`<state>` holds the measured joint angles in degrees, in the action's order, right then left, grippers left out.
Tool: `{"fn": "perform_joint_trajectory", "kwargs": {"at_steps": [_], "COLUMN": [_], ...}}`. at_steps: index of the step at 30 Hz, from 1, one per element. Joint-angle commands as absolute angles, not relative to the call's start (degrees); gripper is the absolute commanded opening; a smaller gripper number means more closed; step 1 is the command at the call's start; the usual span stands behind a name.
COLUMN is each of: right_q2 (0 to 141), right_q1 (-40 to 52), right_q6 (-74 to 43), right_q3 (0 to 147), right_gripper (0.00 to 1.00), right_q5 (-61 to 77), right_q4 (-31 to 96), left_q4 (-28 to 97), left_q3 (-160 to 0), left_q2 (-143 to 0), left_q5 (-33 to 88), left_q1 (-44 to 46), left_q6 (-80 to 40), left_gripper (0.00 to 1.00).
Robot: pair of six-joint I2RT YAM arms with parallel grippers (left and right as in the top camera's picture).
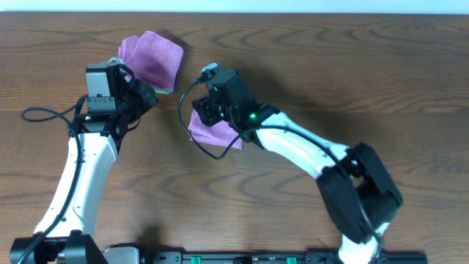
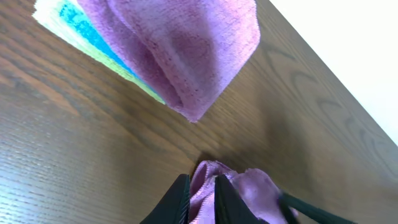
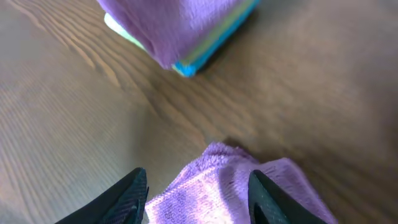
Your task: Fold the cloth
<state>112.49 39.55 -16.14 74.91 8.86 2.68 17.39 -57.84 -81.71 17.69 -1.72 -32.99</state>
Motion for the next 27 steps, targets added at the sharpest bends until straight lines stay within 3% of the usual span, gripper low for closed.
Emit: {"fn": "perform_joint_trajectory", "kwargs": {"at_steps": [1,13,22,27], "right_q2": [115.0,122.0,123.9,118.0], "right_q1": [39.0,39.0,39.0,38.7], "right_q6": [-21.2,-25.3,-23.6,-23.5], "right_q3": [74.7,74.7,74.7,75.5], "right_gripper": [0.52,0.52,0.53,0.62], "right_q5": [14.2,14.2,15.2,20.0], "right_q4": [0.8,-2.2,-4.7,-6.7], "left_q4": [17.3,17.3,17.8,17.7], "left_q3": [-59.4,-59.4,-59.4,-59.4], "left_q2": [-80.8,-80.8,-80.8,-80.8], "left_q5": [19.7,22.0,22.6,23.7], "left_q1": [-1.8,-1.8,-1.8,-1.9], "left_q6": [-33.3,-33.4,-33.3,-32.5], "left_gripper": [0.18,0.27,0.43,0.60]}}
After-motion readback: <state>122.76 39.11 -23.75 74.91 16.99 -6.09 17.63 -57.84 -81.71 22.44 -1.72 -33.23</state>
